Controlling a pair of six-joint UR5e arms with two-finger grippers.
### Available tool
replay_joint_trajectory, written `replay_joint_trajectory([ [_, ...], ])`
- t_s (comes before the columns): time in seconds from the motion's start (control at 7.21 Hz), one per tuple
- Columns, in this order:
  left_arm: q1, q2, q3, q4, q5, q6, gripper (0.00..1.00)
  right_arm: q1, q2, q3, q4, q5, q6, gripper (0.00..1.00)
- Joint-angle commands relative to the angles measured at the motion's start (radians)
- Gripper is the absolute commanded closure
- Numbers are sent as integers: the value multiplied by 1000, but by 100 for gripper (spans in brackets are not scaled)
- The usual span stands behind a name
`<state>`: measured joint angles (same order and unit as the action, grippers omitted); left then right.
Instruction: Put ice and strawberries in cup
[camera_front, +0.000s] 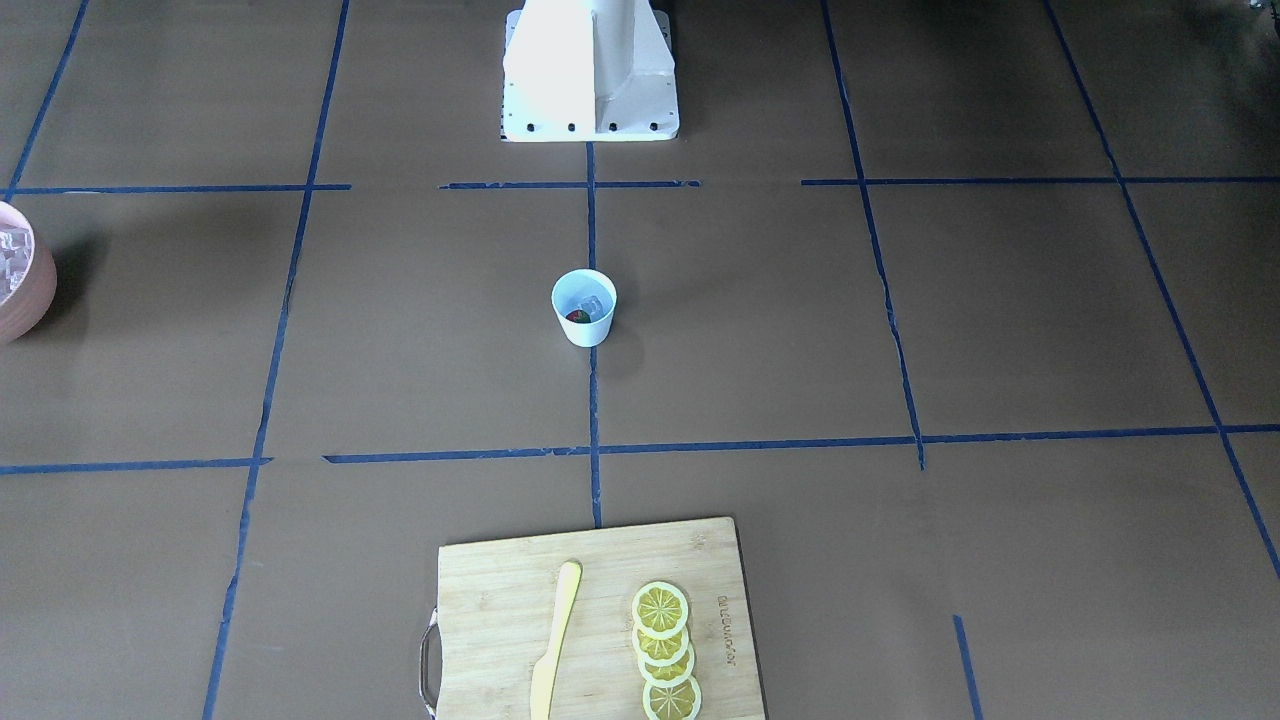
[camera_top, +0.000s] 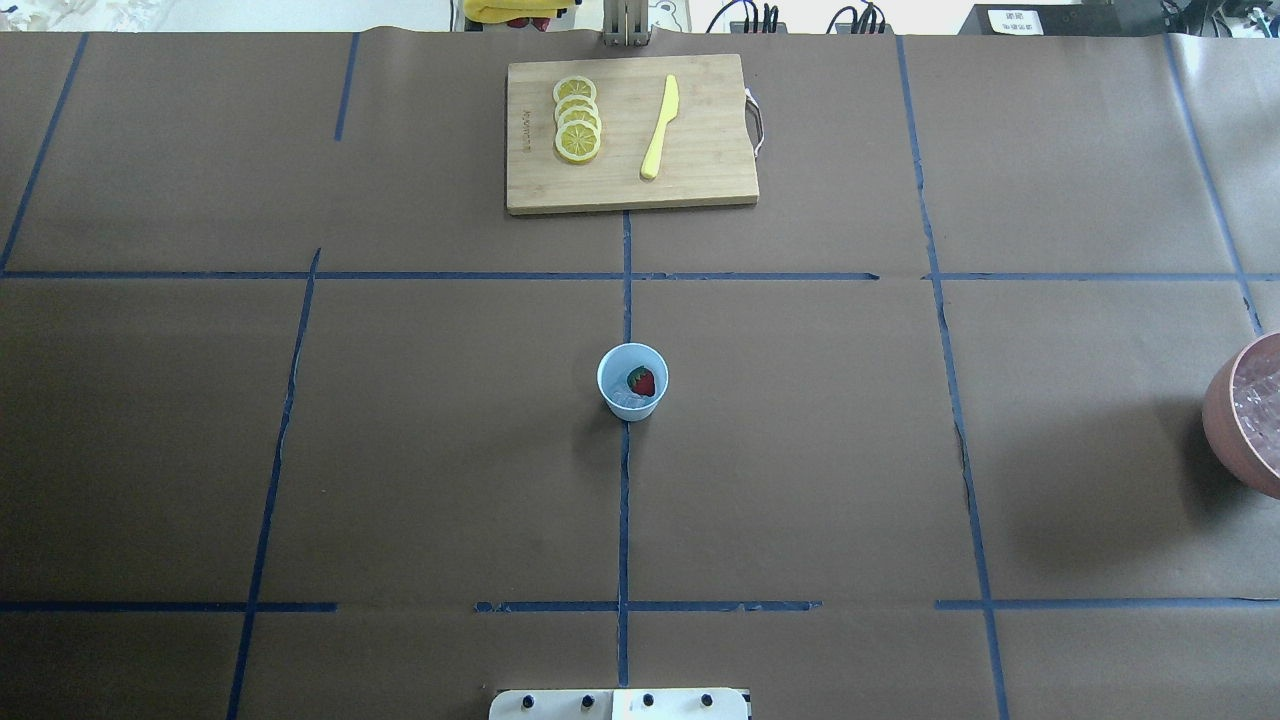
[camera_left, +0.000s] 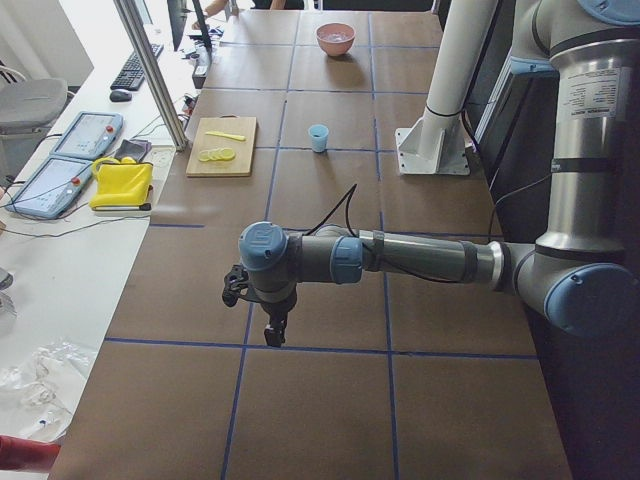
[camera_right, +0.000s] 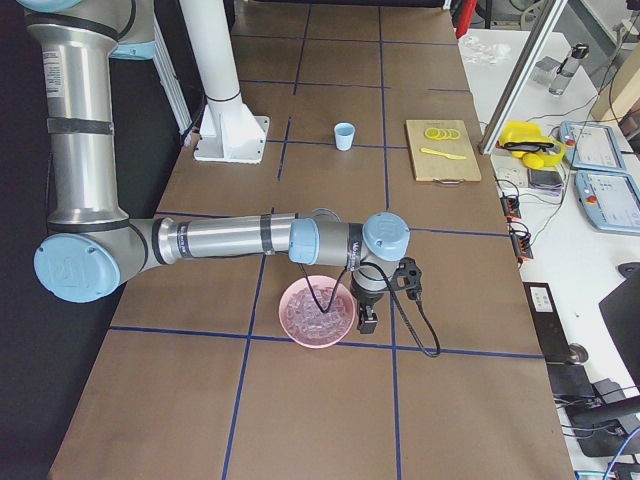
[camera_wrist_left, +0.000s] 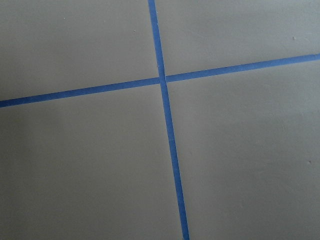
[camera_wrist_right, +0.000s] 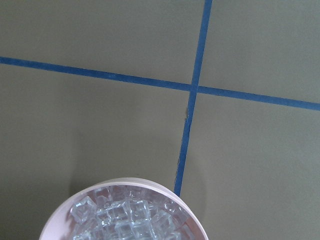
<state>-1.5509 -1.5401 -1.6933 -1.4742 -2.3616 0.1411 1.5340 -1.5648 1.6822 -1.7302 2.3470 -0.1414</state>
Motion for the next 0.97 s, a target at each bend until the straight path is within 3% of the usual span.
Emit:
replay_joint_trajectory([
  [0.0,0,0,-3,-1,4,0,0,0,-1,-2,0,0,-3,0],
  [0.83,0,2,-8,-1,2,2,0,0,8,5,0,5,0,0],
])
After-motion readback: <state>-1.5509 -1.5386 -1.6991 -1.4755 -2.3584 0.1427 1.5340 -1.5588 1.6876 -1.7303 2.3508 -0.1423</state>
